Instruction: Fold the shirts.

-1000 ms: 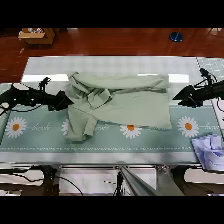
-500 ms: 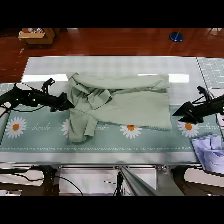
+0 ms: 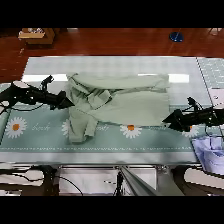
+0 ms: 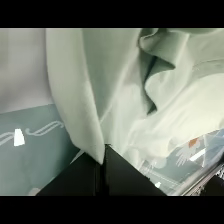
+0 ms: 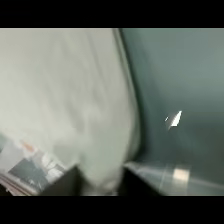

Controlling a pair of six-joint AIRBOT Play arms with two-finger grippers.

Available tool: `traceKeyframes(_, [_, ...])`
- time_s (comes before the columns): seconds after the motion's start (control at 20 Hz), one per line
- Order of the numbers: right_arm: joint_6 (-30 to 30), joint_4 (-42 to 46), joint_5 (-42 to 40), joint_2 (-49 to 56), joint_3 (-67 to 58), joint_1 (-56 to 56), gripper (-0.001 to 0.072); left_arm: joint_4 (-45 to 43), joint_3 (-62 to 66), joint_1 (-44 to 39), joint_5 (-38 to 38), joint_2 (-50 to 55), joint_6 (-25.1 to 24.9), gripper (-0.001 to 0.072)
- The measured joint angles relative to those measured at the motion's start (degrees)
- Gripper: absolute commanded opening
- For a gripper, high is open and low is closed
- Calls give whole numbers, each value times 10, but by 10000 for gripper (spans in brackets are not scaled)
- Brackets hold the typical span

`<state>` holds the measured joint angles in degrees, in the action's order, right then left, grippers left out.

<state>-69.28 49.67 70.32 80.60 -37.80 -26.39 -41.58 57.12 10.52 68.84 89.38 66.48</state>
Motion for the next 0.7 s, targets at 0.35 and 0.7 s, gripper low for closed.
traceKeyframes(0.35, [61,-117,28,-58,-61,30,25,2,142,0,53,-43,-12,32])
traceKeyframes(0.7, [31,-152,51,-254,-327,33,24,47,386,0,72,-231,-9,32])
